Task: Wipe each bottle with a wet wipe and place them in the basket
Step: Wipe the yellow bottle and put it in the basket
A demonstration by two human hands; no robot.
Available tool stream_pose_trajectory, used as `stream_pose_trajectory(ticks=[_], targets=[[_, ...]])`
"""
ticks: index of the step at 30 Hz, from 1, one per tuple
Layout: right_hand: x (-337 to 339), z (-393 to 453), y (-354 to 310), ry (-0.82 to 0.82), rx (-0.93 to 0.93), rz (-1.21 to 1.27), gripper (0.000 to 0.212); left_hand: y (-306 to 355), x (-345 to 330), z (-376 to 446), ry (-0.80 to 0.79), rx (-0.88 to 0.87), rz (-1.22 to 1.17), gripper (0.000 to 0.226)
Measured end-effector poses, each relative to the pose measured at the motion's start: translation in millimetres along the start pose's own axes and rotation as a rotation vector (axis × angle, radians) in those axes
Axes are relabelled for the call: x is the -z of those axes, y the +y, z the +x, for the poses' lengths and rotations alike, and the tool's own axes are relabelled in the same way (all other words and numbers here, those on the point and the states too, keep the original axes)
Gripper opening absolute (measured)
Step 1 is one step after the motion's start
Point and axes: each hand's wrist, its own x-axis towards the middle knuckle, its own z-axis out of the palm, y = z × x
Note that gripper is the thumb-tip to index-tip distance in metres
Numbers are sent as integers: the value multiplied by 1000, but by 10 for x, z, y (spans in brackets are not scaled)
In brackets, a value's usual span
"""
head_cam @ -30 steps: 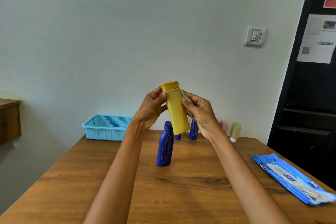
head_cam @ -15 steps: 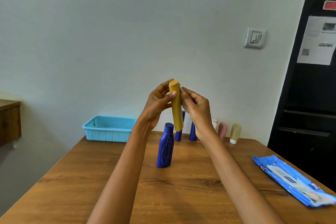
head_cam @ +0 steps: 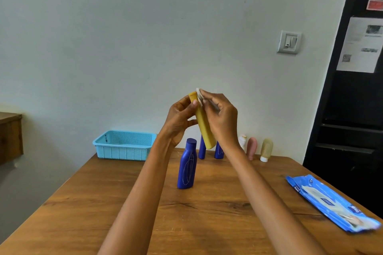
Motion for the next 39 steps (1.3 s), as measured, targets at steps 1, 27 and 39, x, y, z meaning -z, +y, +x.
stream_pose_trajectory(ticks=[1,27,39], targets=[[-14,-8,-22,-16,37,5,28,8,6,1,8,-3,-22,39],[49,-71,242,-79,-97,-106,21,1,103,1,54,10,-161,33],[85,-297,294,-188,-40,-2,12,0,155,-4,103,9,-196,38]])
